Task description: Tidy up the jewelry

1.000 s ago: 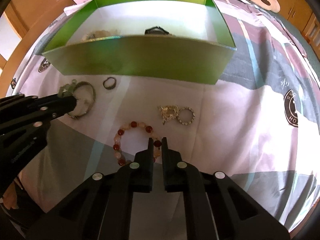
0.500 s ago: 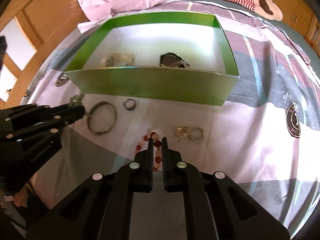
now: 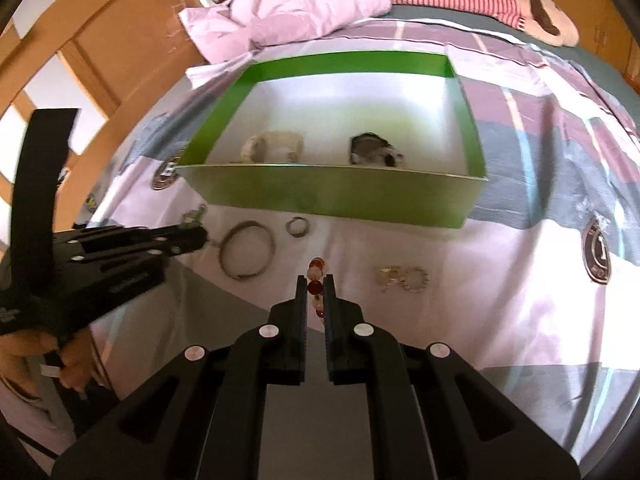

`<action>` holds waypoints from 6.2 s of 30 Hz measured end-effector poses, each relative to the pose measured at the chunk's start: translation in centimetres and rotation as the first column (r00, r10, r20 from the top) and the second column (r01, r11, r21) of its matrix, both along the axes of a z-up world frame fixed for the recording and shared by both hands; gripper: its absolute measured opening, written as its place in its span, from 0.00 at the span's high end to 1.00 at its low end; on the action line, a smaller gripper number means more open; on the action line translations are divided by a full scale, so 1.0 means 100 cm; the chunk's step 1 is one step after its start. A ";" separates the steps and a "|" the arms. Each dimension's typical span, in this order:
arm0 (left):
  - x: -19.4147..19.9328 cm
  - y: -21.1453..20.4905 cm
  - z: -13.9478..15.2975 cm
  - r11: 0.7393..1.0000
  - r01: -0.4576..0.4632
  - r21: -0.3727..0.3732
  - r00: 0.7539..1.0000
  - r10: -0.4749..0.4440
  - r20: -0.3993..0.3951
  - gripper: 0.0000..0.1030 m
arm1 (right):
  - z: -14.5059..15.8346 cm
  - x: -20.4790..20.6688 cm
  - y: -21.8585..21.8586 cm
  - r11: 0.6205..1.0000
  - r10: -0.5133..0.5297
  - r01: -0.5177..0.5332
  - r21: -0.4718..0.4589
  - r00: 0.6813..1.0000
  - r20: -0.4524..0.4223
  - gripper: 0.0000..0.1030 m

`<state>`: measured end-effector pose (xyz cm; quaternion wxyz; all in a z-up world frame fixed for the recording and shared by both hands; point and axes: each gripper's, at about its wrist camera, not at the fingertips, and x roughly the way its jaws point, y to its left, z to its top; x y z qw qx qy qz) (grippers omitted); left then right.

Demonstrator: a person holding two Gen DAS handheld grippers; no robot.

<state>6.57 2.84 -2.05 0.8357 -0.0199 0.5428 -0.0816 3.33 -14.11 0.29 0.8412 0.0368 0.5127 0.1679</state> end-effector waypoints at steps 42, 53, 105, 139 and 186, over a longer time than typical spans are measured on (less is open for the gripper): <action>-0.005 -0.017 0.022 0.996 0.024 0.089 0.989 -0.037 0.144 0.89 | -0.002 -0.002 0.009 0.983 -0.020 0.042 -0.176 0.992 0.121 0.92; -0.007 -0.019 0.027 0.996 0.026 0.089 0.985 -0.040 0.165 0.89 | 0.026 -0.011 0.009 0.996 -0.046 0.063 -0.061 0.965 0.257 0.93; 0.017 -0.004 -0.014 0.998 0.030 0.057 0.997 -0.025 -0.076 0.34 | -0.046 0.046 -0.021 0.979 -0.117 0.101 -0.174 0.990 -0.082 0.45; 0.034 -0.002 -0.044 0.997 -0.057 0.049 0.982 0.065 -0.176 0.27 | -0.074 0.025 0.055 0.937 0.197 -0.181 -0.298 0.980 0.024 0.69; 0.006 -0.060 -0.056 0.983 0.030 0.180 0.995 -0.012 -0.097 0.42 | -0.065 0.015 0.021 0.970 0.069 -0.090 -0.226 0.993 -0.097 0.75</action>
